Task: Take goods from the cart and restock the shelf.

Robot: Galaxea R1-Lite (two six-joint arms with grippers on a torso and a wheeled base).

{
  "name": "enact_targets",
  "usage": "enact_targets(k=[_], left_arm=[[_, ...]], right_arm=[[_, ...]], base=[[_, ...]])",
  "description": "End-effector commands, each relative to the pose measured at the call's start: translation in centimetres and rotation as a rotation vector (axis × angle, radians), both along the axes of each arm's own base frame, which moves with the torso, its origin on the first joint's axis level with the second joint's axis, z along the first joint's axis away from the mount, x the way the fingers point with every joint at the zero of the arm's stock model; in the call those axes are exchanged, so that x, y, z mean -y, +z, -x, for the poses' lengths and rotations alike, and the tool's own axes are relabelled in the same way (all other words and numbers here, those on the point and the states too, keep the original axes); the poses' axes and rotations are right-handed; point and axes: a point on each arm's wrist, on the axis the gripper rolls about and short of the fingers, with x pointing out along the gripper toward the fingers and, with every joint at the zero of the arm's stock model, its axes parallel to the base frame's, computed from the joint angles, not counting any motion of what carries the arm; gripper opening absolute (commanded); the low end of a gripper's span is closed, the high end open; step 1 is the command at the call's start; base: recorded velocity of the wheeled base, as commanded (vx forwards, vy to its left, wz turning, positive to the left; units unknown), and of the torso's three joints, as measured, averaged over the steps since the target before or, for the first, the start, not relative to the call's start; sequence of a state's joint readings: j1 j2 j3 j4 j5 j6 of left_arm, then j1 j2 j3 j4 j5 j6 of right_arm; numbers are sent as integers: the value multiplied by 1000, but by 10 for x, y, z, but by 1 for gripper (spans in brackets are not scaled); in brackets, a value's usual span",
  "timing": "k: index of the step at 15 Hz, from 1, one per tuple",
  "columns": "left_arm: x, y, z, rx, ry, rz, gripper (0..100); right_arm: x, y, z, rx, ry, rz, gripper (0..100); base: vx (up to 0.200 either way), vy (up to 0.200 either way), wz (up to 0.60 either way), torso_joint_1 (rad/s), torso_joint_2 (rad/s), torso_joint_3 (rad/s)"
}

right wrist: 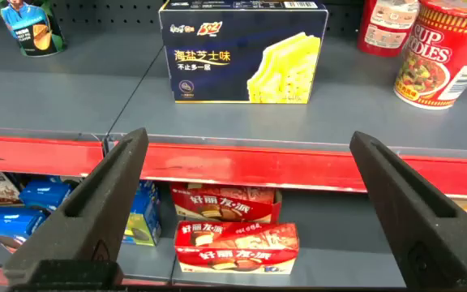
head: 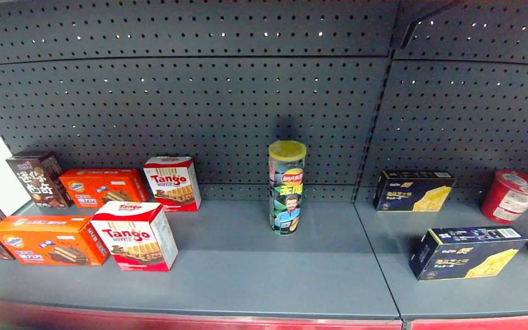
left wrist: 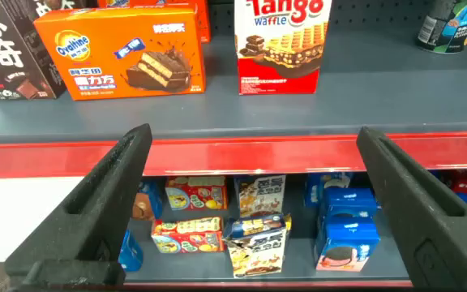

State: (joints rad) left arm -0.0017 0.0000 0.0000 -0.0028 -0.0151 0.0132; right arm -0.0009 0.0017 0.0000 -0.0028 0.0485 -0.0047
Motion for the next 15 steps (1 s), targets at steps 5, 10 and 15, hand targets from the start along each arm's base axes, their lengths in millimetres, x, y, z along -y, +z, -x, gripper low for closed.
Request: enact_targets(k=[5,10,15], left_arm=[[0,0,0,0,0,-1,100],[0,0,0,0,0,1,100],[0,0,0,0,3,6,100]], right_arm=[[0,0,0,0,0,0,100],[0,0,0,-1,0,0,100],[0,0,0,-1,-2,0,100]], base=[[0,0,600,2,-1,0],[0,0,600,2,0,1],[0,0,600,1,3,2]])
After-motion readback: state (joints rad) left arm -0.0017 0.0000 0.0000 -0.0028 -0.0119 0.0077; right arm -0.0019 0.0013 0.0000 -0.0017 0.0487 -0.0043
